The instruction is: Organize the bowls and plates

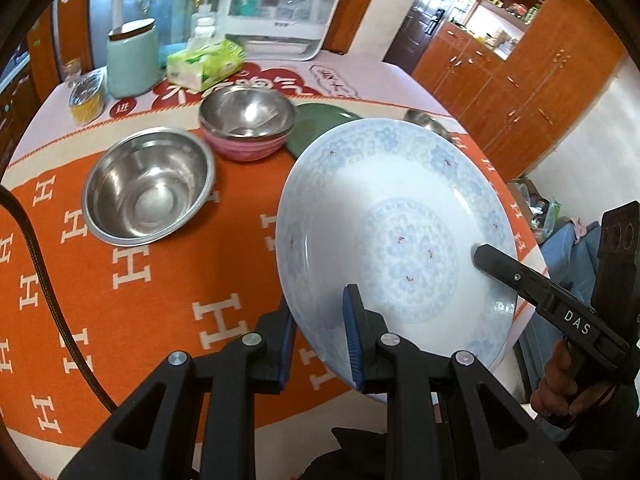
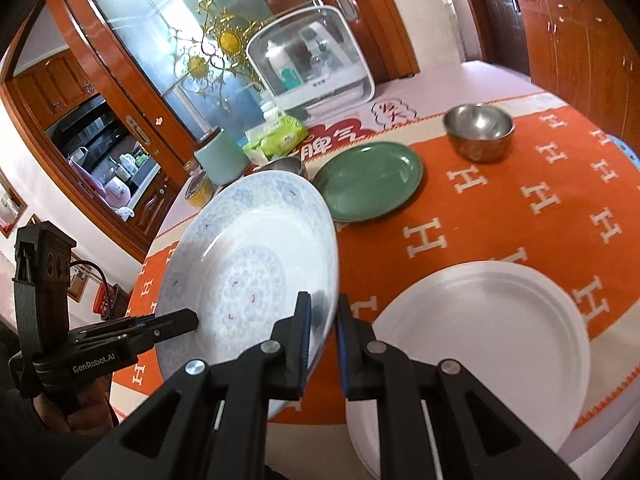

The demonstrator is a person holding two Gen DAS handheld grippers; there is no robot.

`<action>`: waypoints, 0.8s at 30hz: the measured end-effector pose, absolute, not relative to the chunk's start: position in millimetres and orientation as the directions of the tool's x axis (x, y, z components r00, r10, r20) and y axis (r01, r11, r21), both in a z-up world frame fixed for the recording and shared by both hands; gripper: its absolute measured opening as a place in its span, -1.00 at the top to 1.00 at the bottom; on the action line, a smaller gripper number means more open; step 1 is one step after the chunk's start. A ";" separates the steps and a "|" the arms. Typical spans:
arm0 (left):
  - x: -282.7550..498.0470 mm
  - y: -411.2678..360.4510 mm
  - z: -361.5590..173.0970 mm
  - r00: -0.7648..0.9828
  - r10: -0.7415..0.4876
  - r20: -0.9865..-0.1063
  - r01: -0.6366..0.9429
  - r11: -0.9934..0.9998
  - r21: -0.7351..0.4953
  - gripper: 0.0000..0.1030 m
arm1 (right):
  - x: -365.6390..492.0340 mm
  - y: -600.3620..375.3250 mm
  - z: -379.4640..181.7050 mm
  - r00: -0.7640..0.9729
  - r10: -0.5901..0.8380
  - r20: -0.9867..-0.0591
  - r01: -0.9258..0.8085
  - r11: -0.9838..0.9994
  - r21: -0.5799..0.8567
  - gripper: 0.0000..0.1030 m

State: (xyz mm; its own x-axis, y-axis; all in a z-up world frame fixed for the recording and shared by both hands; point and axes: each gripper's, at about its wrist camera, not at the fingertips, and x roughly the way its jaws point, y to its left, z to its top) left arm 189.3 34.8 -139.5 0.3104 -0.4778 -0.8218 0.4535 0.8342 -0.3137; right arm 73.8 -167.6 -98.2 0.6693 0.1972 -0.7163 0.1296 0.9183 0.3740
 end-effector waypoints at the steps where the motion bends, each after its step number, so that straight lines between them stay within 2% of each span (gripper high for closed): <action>1: 186.6 31.8 -137.9 0.310 -0.482 -0.820 0.461 0.830 -0.314 0.63 | 70.0 -169.2 -96.3 0.673 0.188 -0.715 0.133 0.921 0.367 0.78; 13: 158.0 -15.7 -136.2 0.248 -0.528 -0.812 0.532 0.775 -0.341 0.62 | 21.6 -203.9 -86.8 0.672 0.083 -0.736 0.213 0.930 0.300 0.77; 24: 141.6 -69.6 -149.9 0.176 -0.537 -0.825 0.568 0.740 -0.360 0.62 | -8.0 -244.4 -94.1 0.624 0.043 -0.780 0.282 0.919 0.277 0.75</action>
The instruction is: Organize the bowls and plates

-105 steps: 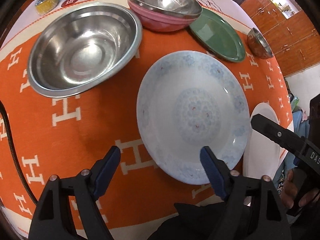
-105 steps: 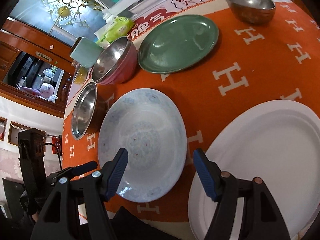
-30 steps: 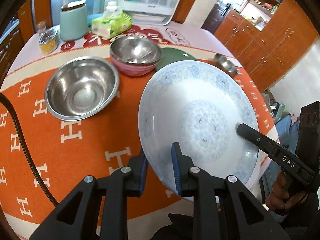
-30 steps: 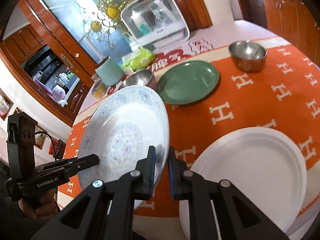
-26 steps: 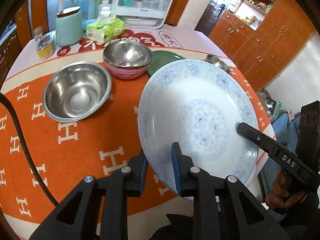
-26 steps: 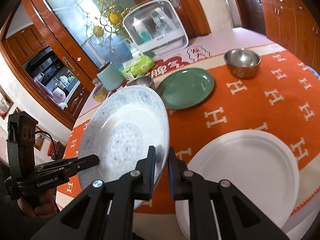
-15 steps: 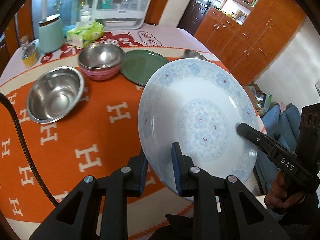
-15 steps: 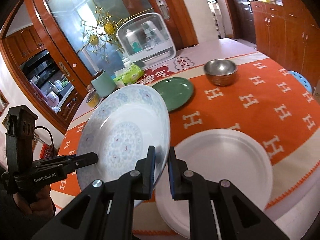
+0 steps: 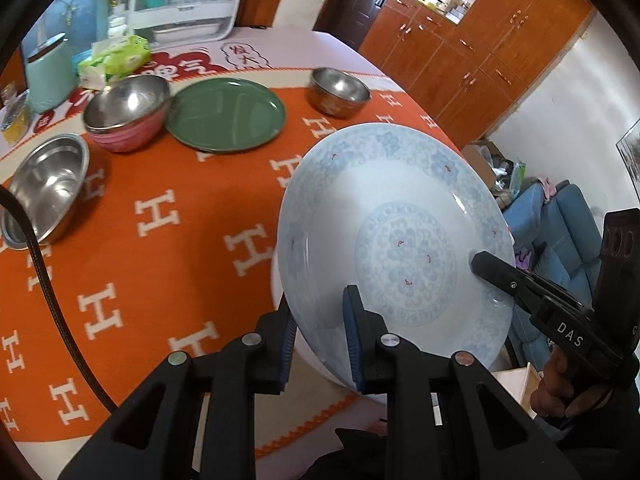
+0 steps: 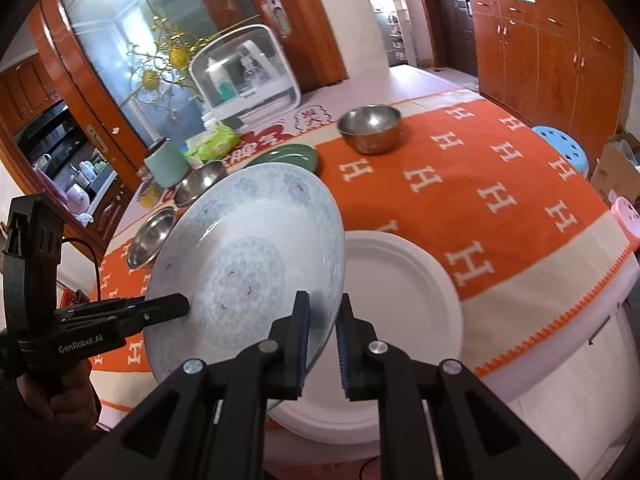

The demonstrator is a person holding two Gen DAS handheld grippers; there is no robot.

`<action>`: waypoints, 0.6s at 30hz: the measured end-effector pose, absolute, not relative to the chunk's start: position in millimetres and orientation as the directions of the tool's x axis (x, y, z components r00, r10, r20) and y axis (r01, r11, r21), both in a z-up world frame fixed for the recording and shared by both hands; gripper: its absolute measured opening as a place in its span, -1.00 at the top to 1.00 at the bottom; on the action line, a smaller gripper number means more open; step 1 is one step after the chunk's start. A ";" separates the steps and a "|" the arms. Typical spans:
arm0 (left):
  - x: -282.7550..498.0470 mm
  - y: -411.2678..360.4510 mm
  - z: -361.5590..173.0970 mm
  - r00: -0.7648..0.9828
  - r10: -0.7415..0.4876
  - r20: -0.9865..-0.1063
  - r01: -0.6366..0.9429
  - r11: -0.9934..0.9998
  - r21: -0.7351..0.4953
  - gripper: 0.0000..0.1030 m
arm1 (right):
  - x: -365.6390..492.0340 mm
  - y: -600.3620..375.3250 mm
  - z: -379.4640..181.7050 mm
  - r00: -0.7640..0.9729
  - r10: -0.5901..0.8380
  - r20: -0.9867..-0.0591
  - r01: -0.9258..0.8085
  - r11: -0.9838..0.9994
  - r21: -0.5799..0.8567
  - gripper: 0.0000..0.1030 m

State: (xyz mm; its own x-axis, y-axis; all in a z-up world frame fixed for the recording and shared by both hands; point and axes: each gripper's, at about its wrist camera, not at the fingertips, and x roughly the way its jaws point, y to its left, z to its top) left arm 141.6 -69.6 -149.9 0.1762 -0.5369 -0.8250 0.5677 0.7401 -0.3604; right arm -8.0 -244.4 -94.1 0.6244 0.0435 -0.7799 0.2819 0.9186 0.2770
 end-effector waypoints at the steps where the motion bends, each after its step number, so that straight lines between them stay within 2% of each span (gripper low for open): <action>1: 140.1 -74.7 -151.7 0.170 -0.535 -0.828 0.569 0.739 -0.361 0.62 | -9.6 -250.2 -96.5 0.614 0.048 -0.788 0.287 0.916 0.279 0.75; 18: 143.4 -132.8 -192.4 0.083 -0.450 -0.889 0.520 0.781 -0.347 0.61 | -2.2 -298.1 -139.3 0.446 0.145 -0.883 0.288 0.911 0.295 0.66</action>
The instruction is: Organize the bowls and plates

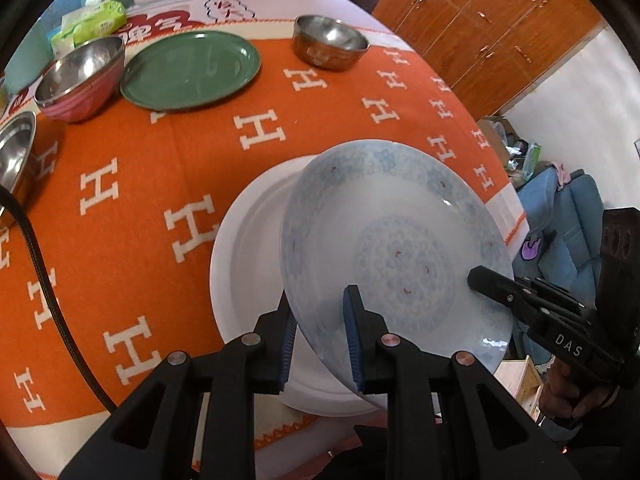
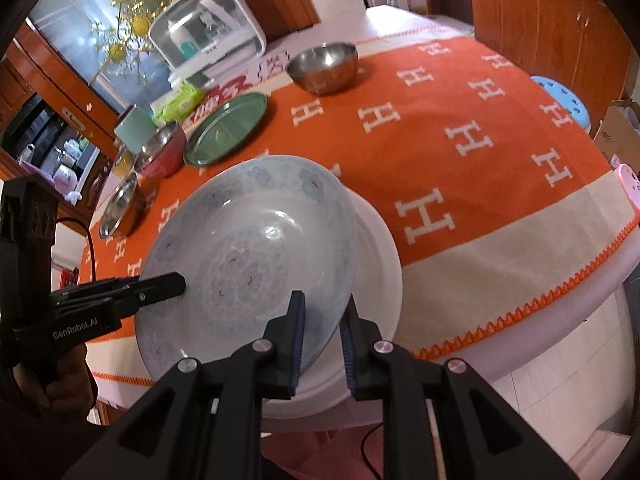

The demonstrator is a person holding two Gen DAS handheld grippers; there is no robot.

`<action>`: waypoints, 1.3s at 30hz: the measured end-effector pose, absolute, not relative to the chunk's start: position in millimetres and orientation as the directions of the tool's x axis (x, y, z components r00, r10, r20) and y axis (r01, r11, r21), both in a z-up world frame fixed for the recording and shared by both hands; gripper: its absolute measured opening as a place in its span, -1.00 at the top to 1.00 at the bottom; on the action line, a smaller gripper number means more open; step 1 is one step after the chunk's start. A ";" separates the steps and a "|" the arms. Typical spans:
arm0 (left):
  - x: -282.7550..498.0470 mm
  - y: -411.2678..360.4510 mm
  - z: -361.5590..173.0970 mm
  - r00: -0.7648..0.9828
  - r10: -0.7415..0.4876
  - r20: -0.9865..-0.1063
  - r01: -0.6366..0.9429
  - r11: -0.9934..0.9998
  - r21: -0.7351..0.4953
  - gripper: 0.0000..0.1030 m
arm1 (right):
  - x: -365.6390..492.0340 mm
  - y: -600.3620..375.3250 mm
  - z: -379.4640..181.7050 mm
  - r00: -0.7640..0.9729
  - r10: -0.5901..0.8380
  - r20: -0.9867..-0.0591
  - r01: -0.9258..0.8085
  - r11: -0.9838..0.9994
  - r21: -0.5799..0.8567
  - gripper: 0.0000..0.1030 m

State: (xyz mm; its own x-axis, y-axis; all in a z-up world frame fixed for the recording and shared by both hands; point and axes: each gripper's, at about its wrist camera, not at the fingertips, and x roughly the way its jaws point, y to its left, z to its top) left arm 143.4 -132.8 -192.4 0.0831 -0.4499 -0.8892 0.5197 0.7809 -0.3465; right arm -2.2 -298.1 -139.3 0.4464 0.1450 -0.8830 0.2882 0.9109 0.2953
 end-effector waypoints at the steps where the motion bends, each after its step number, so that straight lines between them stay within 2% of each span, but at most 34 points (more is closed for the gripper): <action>1: 143.6 -134.2 -195.5 0.080 -0.443 -0.893 0.514 0.785 -0.344 0.61 | -0.7 -299.2 -142.8 0.433 0.155 -0.888 0.281 0.913 0.296 0.66; 16: 139.7 -135.6 -228.3 0.056 -0.357 -0.932 0.419 0.856 -0.303 0.61 | 17.5 -302.6 -177.9 0.313 0.240 -0.919 0.226 0.921 0.318 0.63; 34: 139.0 -132.9 -241.1 0.065 -0.314 -0.947 0.365 0.891 -0.271 0.57 | 25.3 -294.1 -186.5 0.267 0.198 -0.943 0.193 0.948 0.253 0.53; 36: 139.2 -131.8 -239.2 0.072 -0.314 -0.947 0.369 0.890 -0.268 0.54 | 24.8 -293.5 -184.2 0.278 0.187 -0.942 0.198 0.949 0.247 0.48; 39: 139.4 -130.4 -232.6 0.089 -0.323 -0.942 0.386 0.883 -0.266 0.51 | 21.6 -291.2 -177.3 0.306 0.176 -0.936 0.203 0.948 0.245 0.29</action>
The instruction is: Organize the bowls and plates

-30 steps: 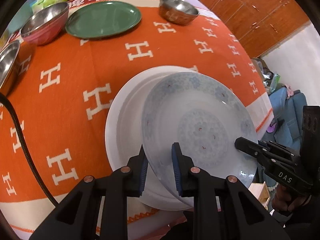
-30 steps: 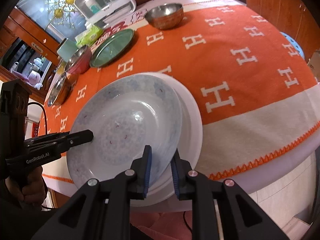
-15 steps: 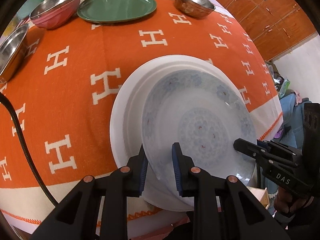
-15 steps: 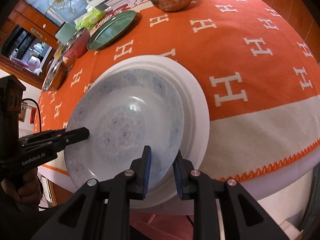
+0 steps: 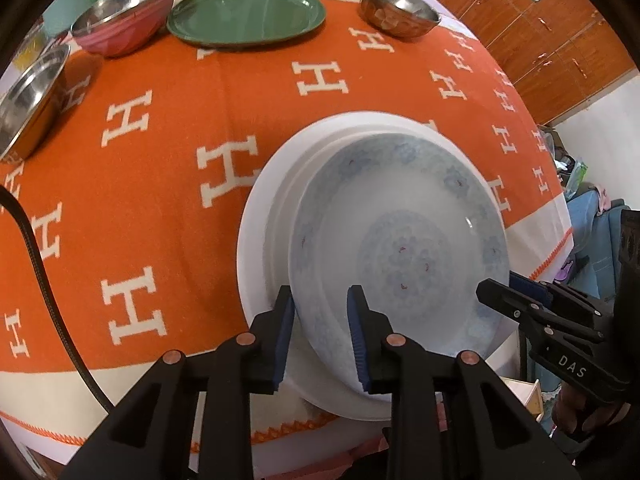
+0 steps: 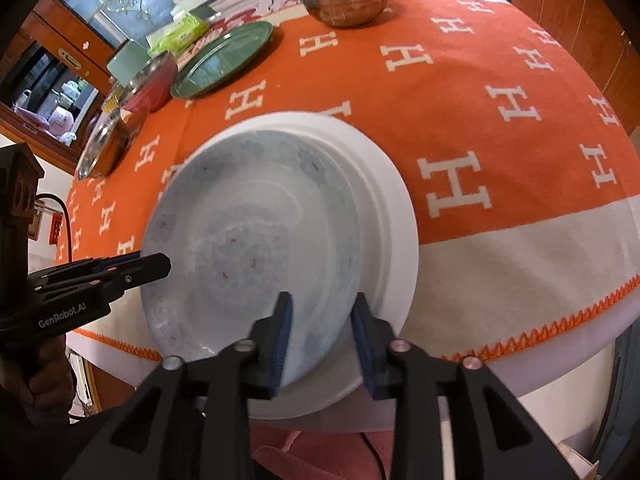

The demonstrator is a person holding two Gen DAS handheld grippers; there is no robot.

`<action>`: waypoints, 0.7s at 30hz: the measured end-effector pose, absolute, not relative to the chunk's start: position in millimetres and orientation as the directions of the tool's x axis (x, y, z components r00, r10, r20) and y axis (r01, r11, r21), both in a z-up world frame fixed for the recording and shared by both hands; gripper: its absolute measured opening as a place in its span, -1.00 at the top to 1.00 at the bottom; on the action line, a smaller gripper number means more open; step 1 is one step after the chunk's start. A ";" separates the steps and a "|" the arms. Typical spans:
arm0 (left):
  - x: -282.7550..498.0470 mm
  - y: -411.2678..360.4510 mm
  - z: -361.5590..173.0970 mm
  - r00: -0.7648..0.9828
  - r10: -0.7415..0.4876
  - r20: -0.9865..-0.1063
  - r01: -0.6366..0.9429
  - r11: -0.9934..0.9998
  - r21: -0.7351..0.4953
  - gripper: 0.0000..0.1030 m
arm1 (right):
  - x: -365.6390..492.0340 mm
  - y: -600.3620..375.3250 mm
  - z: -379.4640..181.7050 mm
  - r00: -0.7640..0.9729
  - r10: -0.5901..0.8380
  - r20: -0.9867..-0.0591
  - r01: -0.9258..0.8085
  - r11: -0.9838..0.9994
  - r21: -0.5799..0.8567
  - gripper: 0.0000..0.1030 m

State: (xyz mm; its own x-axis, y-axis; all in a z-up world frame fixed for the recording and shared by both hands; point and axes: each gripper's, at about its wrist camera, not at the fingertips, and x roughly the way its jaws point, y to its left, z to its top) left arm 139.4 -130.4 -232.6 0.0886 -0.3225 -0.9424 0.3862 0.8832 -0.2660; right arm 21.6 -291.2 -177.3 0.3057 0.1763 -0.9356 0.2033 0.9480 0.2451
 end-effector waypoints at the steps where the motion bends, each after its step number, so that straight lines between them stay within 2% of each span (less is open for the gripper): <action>1: 139.9 -129.4 -230.2 0.094 -0.325 -0.941 0.391 0.881 -0.265 0.50 | 20.6 -289.8 -175.5 0.311 0.165 -0.936 0.208 0.949 0.236 0.27; 11: 140.2 -109.8 -174.1 0.211 -0.428 -0.879 0.470 0.833 -0.292 0.33 | 10.6 -274.1 -144.1 0.449 0.089 -0.889 0.253 0.942 0.221 0.11; 13: 139.1 -103.5 -161.8 0.232 -0.444 -0.865 0.492 0.821 -0.290 0.24 | 8.7 -267.1 -137.2 0.476 0.074 -0.876 0.256 0.942 0.219 -0.01; 15: 138.3 -96.7 -151.3 0.256 -0.457 -0.852 0.507 0.813 -0.284 0.04 | 6.8 -260.4 -131.9 0.495 0.065 -0.867 0.258 0.941 0.217 -0.03; 21: 140.1 -67.5 -123.8 0.324 -0.462 -0.825 0.513 0.819 -0.257 -0.13 | 1.8 -236.5 -118.4 0.544 0.017 -0.839 0.272 0.942 0.196 -0.03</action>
State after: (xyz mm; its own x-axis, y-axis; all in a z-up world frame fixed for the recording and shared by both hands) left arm 140.1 -67.5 -123.8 0.3242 -0.4623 -0.8253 0.5133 0.8188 -0.2571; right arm 1.8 -236.5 -118.4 0.5444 0.0173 -0.8386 0.2716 0.9423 0.1958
